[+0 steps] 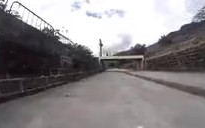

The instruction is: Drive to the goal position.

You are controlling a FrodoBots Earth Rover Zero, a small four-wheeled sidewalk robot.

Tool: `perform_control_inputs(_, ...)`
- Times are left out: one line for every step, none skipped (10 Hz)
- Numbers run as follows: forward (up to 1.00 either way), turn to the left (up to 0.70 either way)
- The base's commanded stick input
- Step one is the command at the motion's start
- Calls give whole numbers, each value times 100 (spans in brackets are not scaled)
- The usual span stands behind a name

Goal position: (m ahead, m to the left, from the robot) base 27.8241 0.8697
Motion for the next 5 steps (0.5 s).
perform_control_inputs(100,0)
perform_control_inputs(100,0)
perform_control_inputs(100,0)
perform_control_inputs(100,0)
perform_control_inputs(100,0)
